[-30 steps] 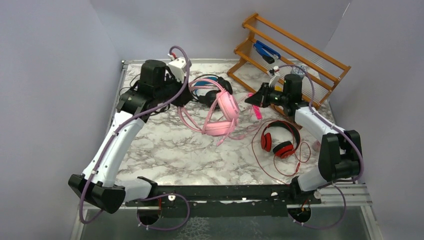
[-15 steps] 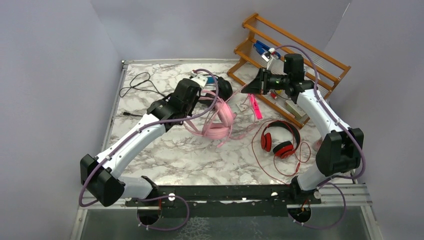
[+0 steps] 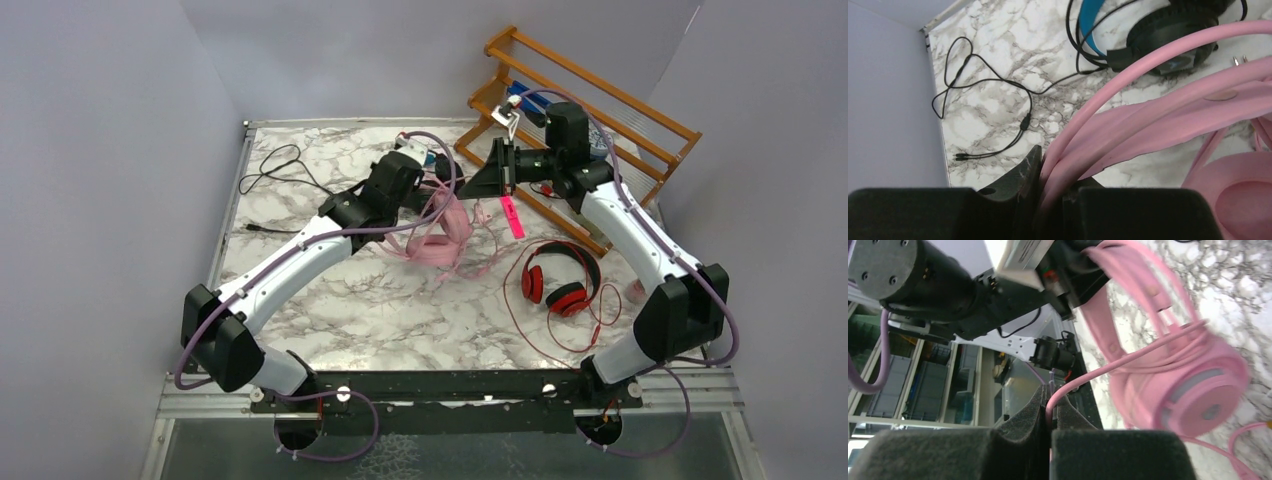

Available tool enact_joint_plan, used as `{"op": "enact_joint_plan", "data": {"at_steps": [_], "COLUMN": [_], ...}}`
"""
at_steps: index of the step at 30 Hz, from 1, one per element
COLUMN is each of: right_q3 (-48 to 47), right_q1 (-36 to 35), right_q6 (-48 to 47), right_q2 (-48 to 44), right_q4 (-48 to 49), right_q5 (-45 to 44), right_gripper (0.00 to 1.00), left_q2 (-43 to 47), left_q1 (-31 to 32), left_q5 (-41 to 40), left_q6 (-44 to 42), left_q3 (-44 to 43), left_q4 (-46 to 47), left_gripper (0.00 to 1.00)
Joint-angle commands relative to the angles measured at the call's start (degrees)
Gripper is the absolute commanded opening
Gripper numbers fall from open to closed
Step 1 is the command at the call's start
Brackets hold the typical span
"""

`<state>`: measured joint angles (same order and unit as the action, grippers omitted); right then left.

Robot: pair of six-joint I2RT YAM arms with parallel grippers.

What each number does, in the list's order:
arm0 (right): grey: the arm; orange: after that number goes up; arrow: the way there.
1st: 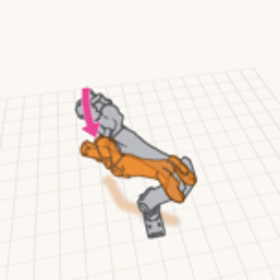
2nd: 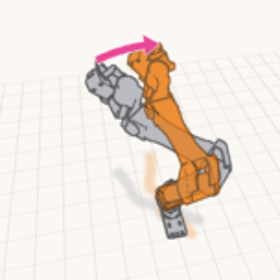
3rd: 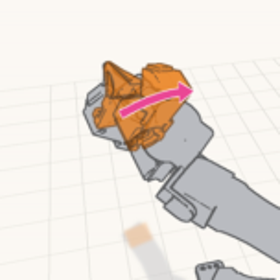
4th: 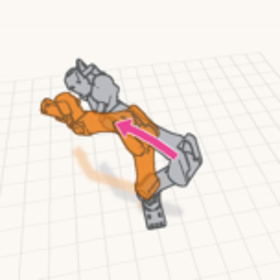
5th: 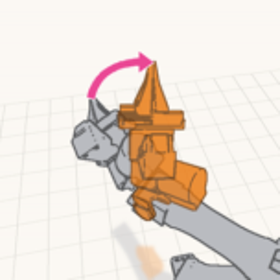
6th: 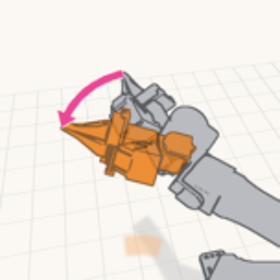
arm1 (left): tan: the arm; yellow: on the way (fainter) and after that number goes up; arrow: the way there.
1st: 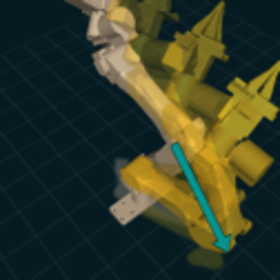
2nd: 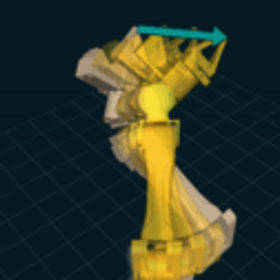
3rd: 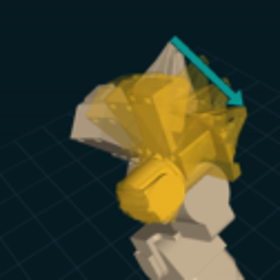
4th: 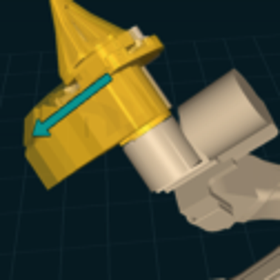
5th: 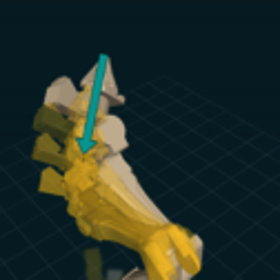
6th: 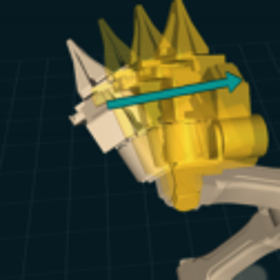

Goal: Wrap the headphones
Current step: Wrap the headphones cable around the headphones.

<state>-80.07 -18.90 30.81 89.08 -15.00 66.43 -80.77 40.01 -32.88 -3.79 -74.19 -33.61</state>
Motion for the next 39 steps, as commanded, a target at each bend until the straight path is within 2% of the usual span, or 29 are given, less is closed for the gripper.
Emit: {"op": "enact_joint_plan", "data": {"at_steps": [1,7,13,15,19,22,24,27,32,34,39], "right_q3": [1.9,4.0,11.3,11.8,9.4,9.9,11.9,16.9,29.9,34.2,39.9], "right_q1": [-2.8,-8.6,-13.9,-14.5,-14.5,-14.5,-14.4,-14.4,-14.4,-14.5,-14.4], "right_q6": [7.6,8.2,8.6,5.1,-5.7,-11.5,-14.3,-17.0,-14.4,-13.0,-11.5], "right_q2": [-7.0,-9.9,-12.6,-12.7,-13.4,-15.4,-17.5,-20.8,-25.5,-26.3,-24.2], "right_q4": [8.7,8.4,16.2,14.3,1.7,-3.4,-3.1,1.0,17.6,24.5,33.9], "right_q5": [4.0,-1.3,-12.8,-14.4,-20.4,-25.8,-26.5,-25.7,-24.5,-26.3,-37.0], "right_gripper": [0.05,0.10,0.19,0.29,0.51,0.79,0.90,0.95,0.97,0.97,0.99], "left_q2": [-1.6,-4.4,-6.6,-7.1,-7.7,-8.1,-7.9,-6.9,-6.8,-6.6,-5.4], "left_q1": [-0.1,-0.1,-0.1,-0.1,-0.2,-0.3,-0.4,-0.4,-0.5,-0.6,-0.7], "left_q5": [-11.6,-14.5,-8.7,-6.2,-1.9,0.1,1.0,2.2,4.1,4.5,5.8], "left_q6": [6.5,11.7,16.1,17.1,20.3,22.4,23.5,24.7,25.7,26.2,26.9], "left_q3": [-6.7,-15.2,-25.0,-28.6,-34.5,-39.0,-40.6,-41.5,-44.2,-45.0,-46.0], "left_q4": [3.2,3.3,3.2,2.9,0.5,-2.6,-3.6,-3.8,-4.5,-5.0,-5.5], "left_gripper": [0.00,0.00,0.00,0.00,0.00,0.00,0.00,0.00,0.00,0.00,0.00]}}
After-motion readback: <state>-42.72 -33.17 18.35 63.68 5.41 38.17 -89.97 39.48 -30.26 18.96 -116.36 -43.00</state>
